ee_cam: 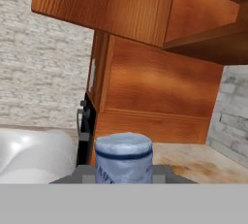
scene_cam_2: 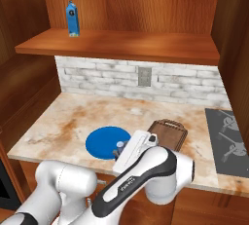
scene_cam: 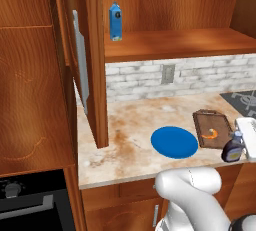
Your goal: Pick the shrimp from the plate and place it on the cutting board. Then pick the condiment bottle from the cabinet and place it next to the cutting board.
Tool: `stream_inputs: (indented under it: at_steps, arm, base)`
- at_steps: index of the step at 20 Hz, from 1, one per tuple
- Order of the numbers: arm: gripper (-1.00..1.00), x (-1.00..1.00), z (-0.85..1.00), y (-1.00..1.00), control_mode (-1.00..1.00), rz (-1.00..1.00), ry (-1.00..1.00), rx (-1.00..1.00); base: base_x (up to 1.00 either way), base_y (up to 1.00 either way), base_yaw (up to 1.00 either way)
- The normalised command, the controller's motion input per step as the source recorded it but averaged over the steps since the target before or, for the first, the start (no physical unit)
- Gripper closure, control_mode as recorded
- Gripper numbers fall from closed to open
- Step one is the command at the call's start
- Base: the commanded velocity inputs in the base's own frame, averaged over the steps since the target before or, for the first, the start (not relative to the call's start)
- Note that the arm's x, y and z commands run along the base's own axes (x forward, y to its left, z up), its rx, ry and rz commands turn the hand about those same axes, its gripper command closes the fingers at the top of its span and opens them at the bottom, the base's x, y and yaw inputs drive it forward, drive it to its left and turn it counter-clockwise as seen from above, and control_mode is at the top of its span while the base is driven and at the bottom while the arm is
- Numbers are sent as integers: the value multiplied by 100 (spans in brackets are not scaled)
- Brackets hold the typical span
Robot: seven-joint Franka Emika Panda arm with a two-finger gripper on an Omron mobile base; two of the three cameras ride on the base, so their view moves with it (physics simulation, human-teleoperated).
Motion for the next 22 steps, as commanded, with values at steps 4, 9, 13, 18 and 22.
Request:
stream_inputs:
  at_steps: [4,9,13,18,22]
  arm:
    - [100,9,-10,0,-100,0,0,5]
    - [100,9,-6,0,-100,0,0,6]
    - [100,6,-1,0,-100,0,0,5]
    - [100,5,-6,0,-100,0,-4,2]
    - [100,4,-12,0,-100,0,-6,0]
  base:
    - [0,0,0]
    - [0,0,0]
    - [0,0,0]
    - [0,0,0]
    - [0,0,0]
